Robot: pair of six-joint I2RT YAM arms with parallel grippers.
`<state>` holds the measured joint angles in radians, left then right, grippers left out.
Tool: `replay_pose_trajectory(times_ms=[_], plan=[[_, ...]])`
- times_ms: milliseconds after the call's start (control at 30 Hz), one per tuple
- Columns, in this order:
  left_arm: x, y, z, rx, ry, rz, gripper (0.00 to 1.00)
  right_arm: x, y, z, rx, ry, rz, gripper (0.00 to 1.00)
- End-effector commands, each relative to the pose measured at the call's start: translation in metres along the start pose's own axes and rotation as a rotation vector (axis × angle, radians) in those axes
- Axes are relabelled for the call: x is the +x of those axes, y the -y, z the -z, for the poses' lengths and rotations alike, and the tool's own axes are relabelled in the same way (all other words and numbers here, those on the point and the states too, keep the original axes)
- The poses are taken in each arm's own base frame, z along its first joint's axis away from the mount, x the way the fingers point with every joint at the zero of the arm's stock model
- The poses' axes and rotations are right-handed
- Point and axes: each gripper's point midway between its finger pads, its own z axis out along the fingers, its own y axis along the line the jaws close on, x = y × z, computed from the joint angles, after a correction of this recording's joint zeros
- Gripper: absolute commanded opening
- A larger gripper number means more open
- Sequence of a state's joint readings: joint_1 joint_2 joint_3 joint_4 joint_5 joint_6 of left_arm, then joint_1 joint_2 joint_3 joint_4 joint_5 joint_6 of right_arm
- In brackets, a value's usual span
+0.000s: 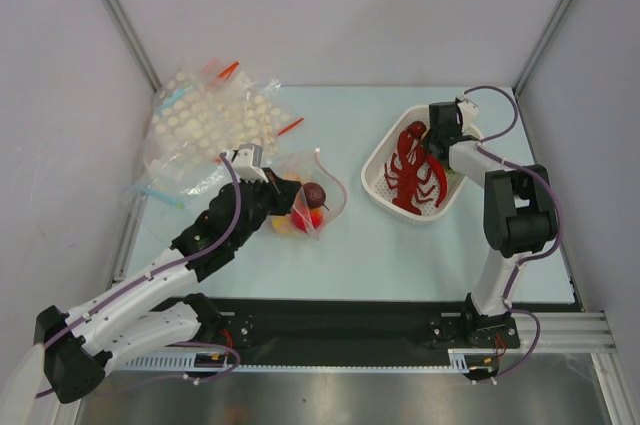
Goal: Place the food in the zip-top bag and seal the zipper
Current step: Pick up the fake vegetable from the bin.
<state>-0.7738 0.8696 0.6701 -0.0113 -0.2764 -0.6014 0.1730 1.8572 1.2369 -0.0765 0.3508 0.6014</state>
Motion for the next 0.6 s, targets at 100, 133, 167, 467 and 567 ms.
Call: replay_pose_trajectory(times_ms=[100, 133, 167, 467, 567], plan=[[-0.027, 0.016, 0.005, 0.05, 0.061, 0.004, 0.0, -0.026, -0.016, 0.016, -0.051, 0.073, -0.011, 0.0], [-0.027, 0.017, 0.005, 0.051, 0.062, 0.005, 0.0, -0.029, -0.02, 0.022, -0.069, 0.08, -0.006, 0.0], [-0.027, 0.017, 0.005, 0.051, 0.062, 0.005, 0.0, -0.031, -0.022, 0.026, -0.077, 0.082, -0.002, 0.0], [-0.026, 0.015, 0.005, 0.046, 0.061, 0.002, 0.01, -0.045, -0.032, 0.092, -0.199, 0.132, 0.015, 0.0], [-0.024, 0.016, 0.003, 0.048, 0.052, 0.0, 0.01, -0.043, -0.041, 0.122, -0.286, 0.131, 0.035, 0.0]])
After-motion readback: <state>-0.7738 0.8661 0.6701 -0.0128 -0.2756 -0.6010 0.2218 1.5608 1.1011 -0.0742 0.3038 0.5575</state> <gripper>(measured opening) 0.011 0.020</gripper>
